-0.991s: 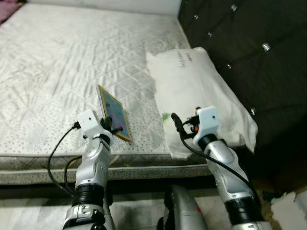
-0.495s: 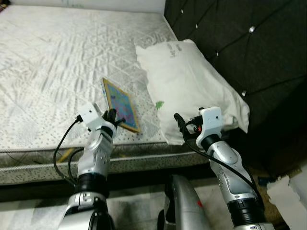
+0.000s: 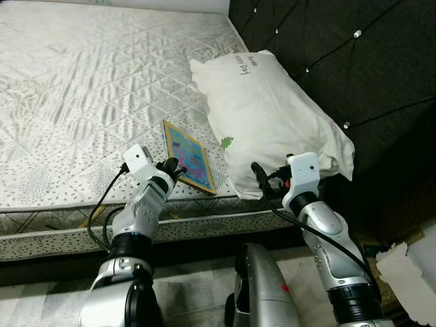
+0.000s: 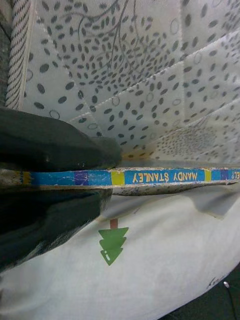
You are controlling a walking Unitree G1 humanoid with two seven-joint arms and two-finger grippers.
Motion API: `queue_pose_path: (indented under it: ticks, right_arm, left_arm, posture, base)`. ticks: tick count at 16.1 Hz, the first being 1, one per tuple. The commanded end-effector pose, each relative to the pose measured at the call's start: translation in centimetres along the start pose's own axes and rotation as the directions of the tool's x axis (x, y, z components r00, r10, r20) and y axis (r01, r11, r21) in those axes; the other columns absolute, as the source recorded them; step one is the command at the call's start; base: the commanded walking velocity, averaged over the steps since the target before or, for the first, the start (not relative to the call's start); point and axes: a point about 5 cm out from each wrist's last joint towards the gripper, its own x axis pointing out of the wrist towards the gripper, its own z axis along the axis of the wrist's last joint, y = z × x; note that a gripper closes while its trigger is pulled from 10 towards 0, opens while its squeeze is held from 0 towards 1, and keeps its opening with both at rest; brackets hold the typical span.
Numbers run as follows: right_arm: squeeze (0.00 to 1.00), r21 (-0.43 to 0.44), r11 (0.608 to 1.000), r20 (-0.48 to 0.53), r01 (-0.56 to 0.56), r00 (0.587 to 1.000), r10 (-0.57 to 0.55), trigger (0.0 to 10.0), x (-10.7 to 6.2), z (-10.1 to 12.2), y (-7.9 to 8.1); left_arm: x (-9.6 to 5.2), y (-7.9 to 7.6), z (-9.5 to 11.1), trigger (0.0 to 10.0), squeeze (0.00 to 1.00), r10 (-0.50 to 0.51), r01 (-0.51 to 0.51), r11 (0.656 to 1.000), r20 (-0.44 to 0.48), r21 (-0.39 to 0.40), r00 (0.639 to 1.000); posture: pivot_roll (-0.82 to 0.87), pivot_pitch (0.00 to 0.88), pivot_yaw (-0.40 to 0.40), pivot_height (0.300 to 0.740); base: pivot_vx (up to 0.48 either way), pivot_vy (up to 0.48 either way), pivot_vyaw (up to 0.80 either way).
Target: Clean up the room
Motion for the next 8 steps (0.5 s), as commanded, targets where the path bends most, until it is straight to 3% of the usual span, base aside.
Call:
queue_pose_path:
  ticks: [1,4,8]
  right_arm:
    - [0.00,-0.021,0.999,0.007,0.025,1.000,-0.025,10.0,-0.2,0.5,-0.8]
    - [0.00,-0.030,0.999,0.001,0.033,0.999,-0.033,10.0,-0.4,0.5,-1.2]
    - [0.00,-0.049,0.998,-0.003,0.037,0.999,-0.038,10.0,-0.8,0.6,-1.7]
  left_arm:
    - [0.4,-1.3,-0.3,10.0,0.00,-0.045,0.045,0.999,-0.036,0.005,0.998]
    - [0.7,-0.9,-0.1,10.0,0.00,-0.044,0.044,0.999,-0.031,0.008,0.999]
    - [0.9,0.4,-1.0,10.0,0.00,-0.042,0.043,0.999,-0.098,0.010,0.994]
  posture:
    - [-0.22,0.078,-0.124,0.538]
    - [-0.23,0.079,-0.130,0.538]
    - [-0.26,0.078,-0.144,0.538]
  base:
    - [0.000,0.000,0.00]
    - [0.000,0.000,0.00]
    - [0.000,0.000,0.00]
